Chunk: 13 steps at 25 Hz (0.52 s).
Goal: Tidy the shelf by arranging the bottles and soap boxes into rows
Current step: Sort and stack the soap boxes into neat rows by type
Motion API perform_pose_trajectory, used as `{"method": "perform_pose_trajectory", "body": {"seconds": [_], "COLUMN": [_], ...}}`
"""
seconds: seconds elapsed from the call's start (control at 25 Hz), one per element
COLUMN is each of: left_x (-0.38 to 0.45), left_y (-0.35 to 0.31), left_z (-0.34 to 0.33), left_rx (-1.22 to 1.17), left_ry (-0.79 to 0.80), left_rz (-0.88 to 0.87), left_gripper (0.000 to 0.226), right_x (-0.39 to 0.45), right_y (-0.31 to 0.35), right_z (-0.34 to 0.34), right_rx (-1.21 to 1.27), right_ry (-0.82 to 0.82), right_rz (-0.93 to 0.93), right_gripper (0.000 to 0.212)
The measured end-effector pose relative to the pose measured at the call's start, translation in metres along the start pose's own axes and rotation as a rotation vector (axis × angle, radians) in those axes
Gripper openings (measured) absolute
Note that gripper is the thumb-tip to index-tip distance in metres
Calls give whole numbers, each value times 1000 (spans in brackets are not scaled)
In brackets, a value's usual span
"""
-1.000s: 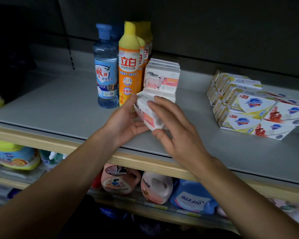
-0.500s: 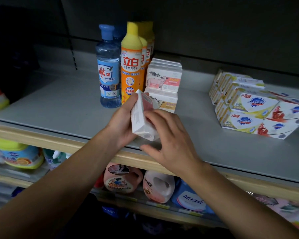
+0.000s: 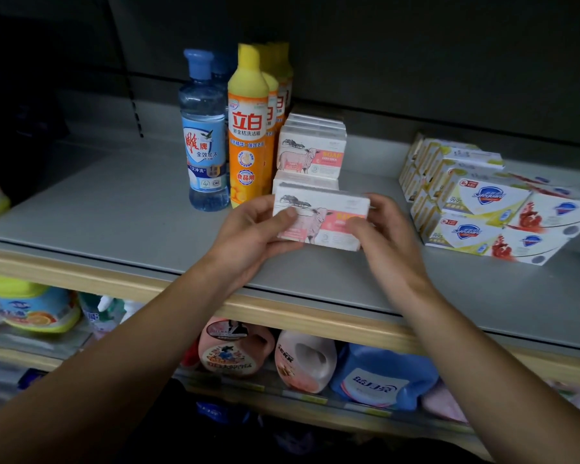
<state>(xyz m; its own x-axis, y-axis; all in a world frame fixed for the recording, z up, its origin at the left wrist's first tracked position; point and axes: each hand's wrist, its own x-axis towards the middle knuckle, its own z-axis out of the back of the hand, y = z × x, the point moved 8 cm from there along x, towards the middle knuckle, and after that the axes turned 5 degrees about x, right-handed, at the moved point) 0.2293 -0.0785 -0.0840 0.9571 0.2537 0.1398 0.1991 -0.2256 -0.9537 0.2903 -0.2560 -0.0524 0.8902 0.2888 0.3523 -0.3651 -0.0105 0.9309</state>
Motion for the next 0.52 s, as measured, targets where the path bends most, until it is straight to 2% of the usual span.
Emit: {"method": "perform_pose_trajectory", "body": {"seconds": [0.12,0.24,0.36,0.4,0.44,0.52], "left_x": [-1,-3,-1,2,5,4], "left_y": [-1,4,-1,-6,-12,-26], "left_z": [-1,-5,-3,4,14,31], "left_rx": [133,211,200,275,458,1026], "left_ry": [-27,-18,-5,-22,-58,-119], "left_rz": [-29,1,15,-2,-37,-152], "left_gripper": [21,19,19,22,28,41], "right_x": [6,10,23,30,38,58], "right_y": [-11,-13,0,8,16,33], "right_z": [-3,-7,-5,-3,-1,2], "right_rx": [-40,-124,-259,-308,-340,-435], "right_ry": [194,339,353,331,293,184], "right_rz": [-95,-187,-130,-90,-48,60], "right_gripper": [17,6,13,16,16,21]}}
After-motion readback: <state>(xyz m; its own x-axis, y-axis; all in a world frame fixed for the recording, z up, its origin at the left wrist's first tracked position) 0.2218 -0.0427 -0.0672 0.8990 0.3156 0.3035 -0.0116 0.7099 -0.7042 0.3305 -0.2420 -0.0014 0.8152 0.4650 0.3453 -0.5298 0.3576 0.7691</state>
